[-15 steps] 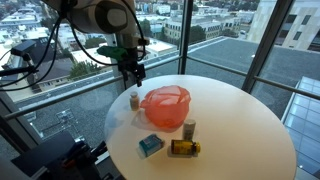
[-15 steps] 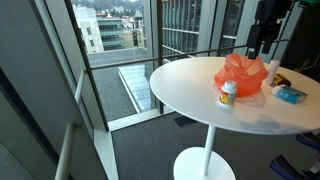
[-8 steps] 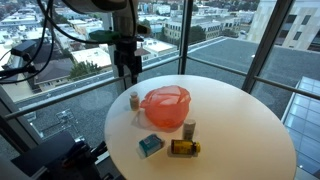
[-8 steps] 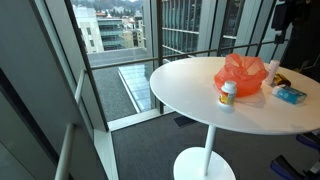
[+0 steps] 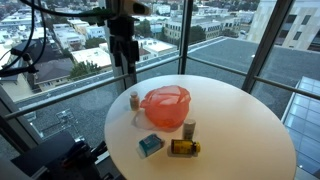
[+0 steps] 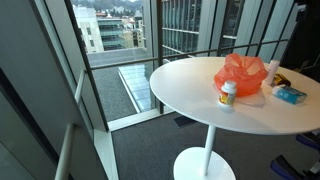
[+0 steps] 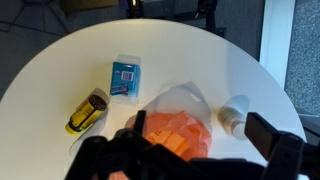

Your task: Remove the white container from the plastic bag.

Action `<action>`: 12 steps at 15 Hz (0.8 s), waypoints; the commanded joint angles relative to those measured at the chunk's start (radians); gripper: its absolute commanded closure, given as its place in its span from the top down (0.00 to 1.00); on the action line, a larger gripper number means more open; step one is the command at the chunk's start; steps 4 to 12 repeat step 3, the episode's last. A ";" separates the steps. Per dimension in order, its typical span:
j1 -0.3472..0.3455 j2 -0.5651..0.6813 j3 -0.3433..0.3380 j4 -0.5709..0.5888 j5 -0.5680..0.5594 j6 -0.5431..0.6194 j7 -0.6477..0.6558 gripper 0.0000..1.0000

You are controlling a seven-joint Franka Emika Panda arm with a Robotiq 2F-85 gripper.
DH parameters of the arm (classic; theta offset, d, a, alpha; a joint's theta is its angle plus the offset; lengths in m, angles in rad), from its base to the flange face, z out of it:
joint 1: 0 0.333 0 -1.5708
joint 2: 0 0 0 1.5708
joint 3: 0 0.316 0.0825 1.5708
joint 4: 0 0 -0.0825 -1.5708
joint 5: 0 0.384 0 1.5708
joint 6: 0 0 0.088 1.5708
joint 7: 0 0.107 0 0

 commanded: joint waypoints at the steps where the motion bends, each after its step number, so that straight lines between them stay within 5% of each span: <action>1: -0.007 -0.002 0.004 0.002 0.002 -0.002 -0.002 1.00; 12: -0.008 -0.002 0.004 0.002 0.002 -0.002 -0.002 1.00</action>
